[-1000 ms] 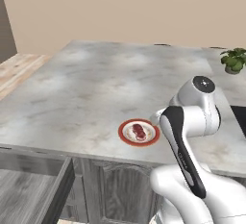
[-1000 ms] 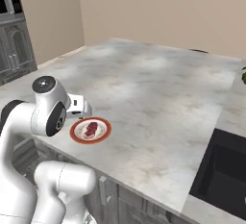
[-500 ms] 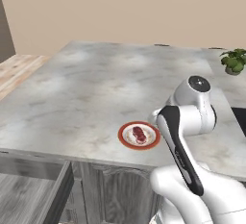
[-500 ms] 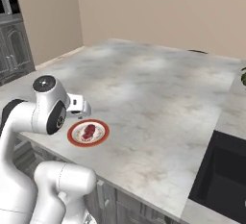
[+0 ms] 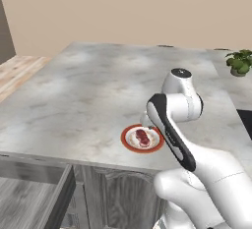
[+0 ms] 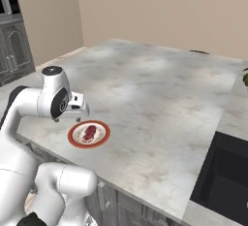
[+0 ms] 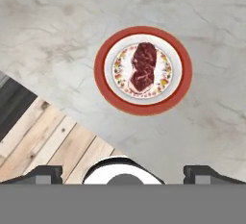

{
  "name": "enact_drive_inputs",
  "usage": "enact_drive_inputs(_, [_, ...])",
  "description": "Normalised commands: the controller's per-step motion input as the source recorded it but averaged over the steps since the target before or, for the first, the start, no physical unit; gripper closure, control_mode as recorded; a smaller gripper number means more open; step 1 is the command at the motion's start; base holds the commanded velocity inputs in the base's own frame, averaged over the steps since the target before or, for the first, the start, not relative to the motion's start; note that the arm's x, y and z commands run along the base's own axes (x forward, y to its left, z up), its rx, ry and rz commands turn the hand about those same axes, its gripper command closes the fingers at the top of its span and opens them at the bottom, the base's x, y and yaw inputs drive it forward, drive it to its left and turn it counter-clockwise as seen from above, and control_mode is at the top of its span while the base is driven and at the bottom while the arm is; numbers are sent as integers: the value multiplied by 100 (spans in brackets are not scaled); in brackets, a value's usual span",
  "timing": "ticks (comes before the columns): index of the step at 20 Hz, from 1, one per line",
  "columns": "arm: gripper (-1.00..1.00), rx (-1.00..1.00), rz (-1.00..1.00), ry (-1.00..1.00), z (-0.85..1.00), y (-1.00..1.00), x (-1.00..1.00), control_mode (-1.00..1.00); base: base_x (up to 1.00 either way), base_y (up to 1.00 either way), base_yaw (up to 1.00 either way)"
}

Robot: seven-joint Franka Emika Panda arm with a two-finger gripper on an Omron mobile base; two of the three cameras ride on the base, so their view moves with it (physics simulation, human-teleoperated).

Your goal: Pick up the knife from the drawer and place it on the cutting board. Then place the meat from the plate to the cutting board.

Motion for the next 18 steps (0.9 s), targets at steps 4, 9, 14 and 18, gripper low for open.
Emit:
enact_drive_inputs(4, [-100,0,0,28,-32,4,6,-100,0,0,0])
enact_drive_inputs(9, [-100,0,0,4,-38,0,0,-100,0,0,0])
enact_drive_inputs(14, [-100,0,1,0,-37,0,0,-100,0,0,0])
enact_drive_inputs(18, [-100,0,2,0,-33,0,0,-100,0,0,0])
